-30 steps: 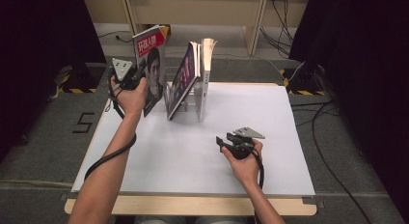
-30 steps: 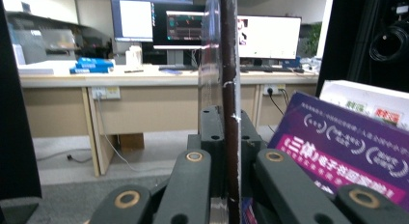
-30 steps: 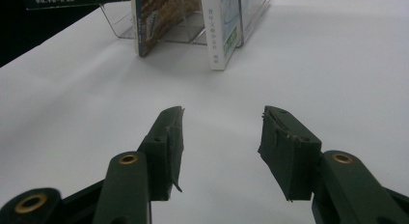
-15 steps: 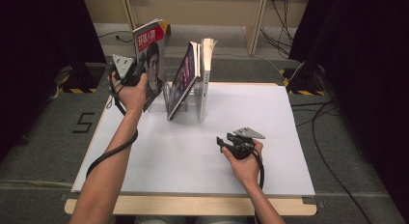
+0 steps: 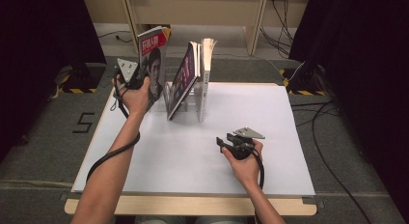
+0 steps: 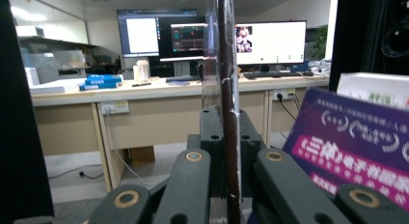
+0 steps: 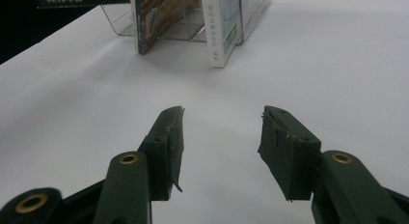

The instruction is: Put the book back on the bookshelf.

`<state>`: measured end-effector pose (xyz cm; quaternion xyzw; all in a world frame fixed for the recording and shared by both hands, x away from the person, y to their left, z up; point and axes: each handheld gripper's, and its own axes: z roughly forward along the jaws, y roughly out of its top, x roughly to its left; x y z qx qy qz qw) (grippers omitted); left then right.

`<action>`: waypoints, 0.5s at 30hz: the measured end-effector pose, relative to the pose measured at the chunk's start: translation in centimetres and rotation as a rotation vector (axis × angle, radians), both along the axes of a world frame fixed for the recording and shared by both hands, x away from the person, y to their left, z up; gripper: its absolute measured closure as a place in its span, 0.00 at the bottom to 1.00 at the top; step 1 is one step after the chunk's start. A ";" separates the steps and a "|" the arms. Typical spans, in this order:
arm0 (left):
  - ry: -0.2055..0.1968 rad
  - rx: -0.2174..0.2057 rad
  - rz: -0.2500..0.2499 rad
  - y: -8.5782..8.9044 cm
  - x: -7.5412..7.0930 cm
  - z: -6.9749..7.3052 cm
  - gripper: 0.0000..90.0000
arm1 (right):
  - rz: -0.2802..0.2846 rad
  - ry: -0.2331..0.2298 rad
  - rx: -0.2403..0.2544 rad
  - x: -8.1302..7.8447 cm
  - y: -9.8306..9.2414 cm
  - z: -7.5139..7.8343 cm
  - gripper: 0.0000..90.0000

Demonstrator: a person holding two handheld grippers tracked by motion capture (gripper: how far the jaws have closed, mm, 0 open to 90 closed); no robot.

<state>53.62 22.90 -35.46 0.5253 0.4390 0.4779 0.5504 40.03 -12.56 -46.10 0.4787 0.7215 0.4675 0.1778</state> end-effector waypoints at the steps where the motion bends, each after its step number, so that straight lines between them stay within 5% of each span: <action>1: 0.006 -0.002 -0.001 0.0 -0.1 -0.4 0.96 | 0.002 0.000 -0.001 0.0 0.0 0.0 0.56; 8: 0.006 0.001 -0.041 -0.4 -1.1 -2.7 0.95 | 0.002 -0.003 -0.002 0.0 0.0 0.0 0.56; 15: 0.042 -0.012 -0.126 -0.4 -1.7 -2.7 0.95 | 0.002 -0.004 0.001 -0.1 0.1 0.1 0.56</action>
